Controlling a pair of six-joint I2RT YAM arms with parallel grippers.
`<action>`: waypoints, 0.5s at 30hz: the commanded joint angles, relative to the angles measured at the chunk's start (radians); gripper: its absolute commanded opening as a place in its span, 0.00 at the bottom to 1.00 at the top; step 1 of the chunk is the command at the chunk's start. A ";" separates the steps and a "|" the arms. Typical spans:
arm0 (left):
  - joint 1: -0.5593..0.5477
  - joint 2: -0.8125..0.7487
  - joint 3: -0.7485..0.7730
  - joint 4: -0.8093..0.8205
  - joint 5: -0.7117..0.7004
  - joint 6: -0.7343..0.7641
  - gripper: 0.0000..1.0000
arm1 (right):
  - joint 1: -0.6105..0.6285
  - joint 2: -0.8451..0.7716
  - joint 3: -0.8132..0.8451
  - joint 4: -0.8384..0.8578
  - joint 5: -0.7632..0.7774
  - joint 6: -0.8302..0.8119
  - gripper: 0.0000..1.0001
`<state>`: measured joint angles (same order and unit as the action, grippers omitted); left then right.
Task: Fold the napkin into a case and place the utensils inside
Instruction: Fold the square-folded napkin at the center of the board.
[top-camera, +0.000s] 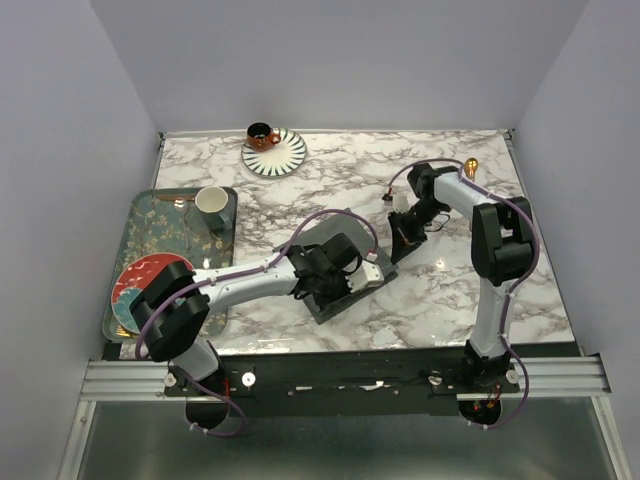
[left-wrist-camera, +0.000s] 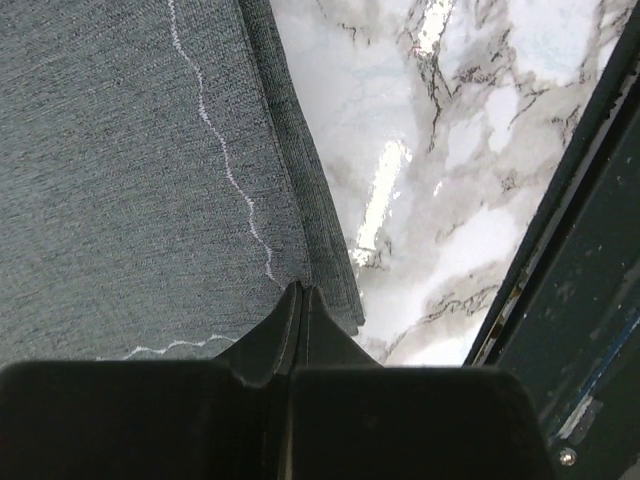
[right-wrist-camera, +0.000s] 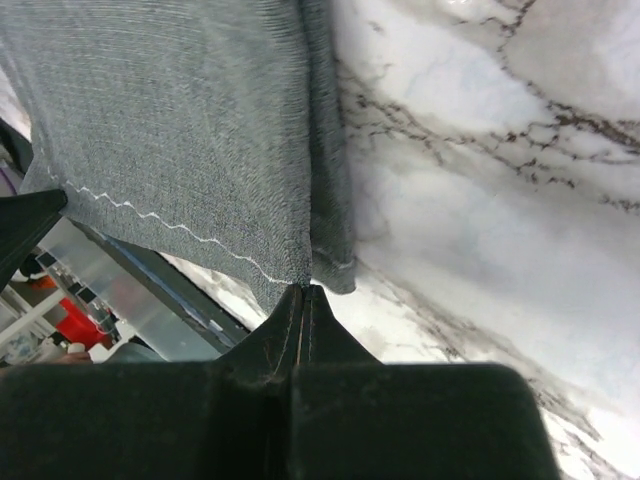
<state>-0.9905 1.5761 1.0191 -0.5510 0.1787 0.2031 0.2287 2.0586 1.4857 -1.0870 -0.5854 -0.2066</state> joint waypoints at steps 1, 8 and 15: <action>-0.004 -0.050 0.013 -0.063 0.004 0.022 0.00 | -0.003 -0.061 -0.013 -0.027 -0.044 -0.013 0.03; -0.004 -0.002 -0.007 -0.035 0.015 0.024 0.00 | -0.003 -0.015 -0.088 0.039 -0.033 0.003 0.03; -0.002 0.053 -0.014 -0.012 0.007 0.022 0.23 | -0.003 0.028 -0.071 0.070 -0.011 0.018 0.13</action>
<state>-0.9905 1.5909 1.0149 -0.5732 0.1799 0.2176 0.2287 2.0544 1.4052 -1.0561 -0.6113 -0.2047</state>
